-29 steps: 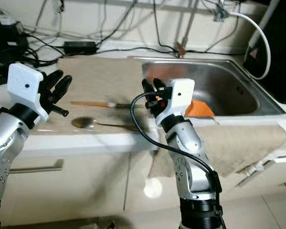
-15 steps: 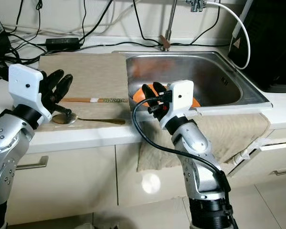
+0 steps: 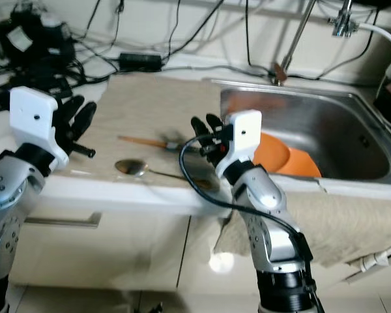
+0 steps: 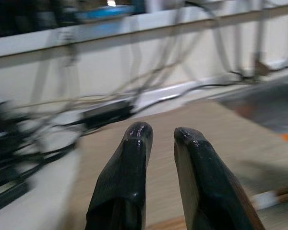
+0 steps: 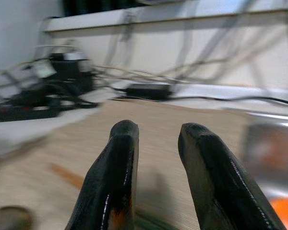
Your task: Kitchen organization
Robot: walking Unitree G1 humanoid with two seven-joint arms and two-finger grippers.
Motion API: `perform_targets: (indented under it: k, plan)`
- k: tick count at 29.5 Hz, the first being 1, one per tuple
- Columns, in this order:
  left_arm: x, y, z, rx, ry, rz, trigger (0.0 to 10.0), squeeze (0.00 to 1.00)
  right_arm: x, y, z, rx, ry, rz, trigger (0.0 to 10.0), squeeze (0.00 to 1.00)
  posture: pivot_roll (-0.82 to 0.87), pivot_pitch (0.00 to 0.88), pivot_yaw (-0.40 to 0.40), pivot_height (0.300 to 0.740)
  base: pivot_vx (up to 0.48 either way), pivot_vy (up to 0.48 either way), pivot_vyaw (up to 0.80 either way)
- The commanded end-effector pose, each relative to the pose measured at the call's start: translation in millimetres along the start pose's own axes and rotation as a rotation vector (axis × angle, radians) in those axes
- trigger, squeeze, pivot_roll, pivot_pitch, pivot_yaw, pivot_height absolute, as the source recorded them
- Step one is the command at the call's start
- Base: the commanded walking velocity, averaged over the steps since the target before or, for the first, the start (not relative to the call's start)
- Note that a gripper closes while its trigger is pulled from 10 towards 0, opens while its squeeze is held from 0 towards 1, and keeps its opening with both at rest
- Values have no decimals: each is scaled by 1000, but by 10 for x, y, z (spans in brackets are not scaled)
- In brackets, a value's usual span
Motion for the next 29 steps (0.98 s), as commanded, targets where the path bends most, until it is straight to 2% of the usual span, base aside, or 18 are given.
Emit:
perform_targets:
  k: [1,7,12,14,16,19,24,29]
  plan:
    - [-7,-6,-113,-9,-60,3,10000,0,40,-1,-90,-4,-31,5,10000,0,8,0,-51,740,0,0,0]
    - [-3,-78,-82,1,-61,30,10000,0,41,23,-72,9,-9,12,10000,0,-4,0,-43,740,0,0,0]
    - [64,-108,-56,-29,-140,28,10000,0,51,31,-20,60,91,59,10000,0,-10,0,-41,740,0,0,0]
    - [77,-23,-14,41,-138,-11,10000,0,58,44,-54,69,79,58,10000,0,-10,0,-41,740,0,0,0]
    - [72,1,-10,44,-138,-21,10000,0,61,45,-67,83,71,58,10000,0,-12,0,-38,740,0,0,0]
    - [46,56,-46,68,-132,-43,10000,0,68,28,-82,79,52,55,10000,0,-14,0,-35,740,0,0,0]
    - [17,87,-191,79,-169,-58,10000,0,72,19,-76,52,33,43,10000,0,-18,0,-29,740,299,0,545]
    - [0,61,-211,76,-178,-47,10000,0,81,11,-74,37,22,39,10000,0,-23,0,-25,740,450,0,550]
Point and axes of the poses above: a point about 5 cm out from each wrist's last joint towards the gripper, its own x axis pointing back from the gripper into the wrist, its own y axis along the axis of the wrist's last joint, z = x × y, the point moved 5 cm from there along -x, pointing out of the wrist towards the gripper, and after that the axes turned 6 degrees about -x, right-handed, at the moved point
